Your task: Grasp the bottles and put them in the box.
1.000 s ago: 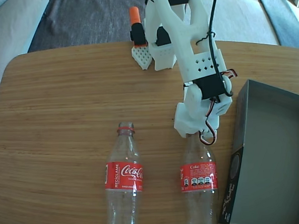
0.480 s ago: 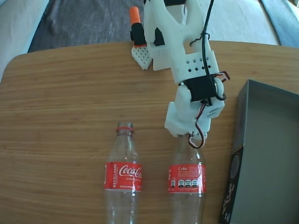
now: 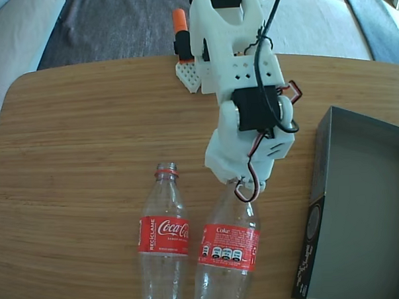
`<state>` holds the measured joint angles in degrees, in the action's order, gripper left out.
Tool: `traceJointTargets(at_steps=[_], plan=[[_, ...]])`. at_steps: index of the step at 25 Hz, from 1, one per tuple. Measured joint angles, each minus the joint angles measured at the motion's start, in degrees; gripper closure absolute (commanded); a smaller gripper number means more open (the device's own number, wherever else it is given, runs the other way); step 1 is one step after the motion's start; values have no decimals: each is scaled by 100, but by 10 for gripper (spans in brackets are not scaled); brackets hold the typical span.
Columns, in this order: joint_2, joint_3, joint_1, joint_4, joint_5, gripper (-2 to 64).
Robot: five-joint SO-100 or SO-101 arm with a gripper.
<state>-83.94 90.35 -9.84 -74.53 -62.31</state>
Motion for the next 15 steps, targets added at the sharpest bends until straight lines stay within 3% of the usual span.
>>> traceJointTargets(at_steps=[8,15], plan=[[0,-1397,-378,-1072,580,619],[0,-2479,-1072,-1907,1529,619]])
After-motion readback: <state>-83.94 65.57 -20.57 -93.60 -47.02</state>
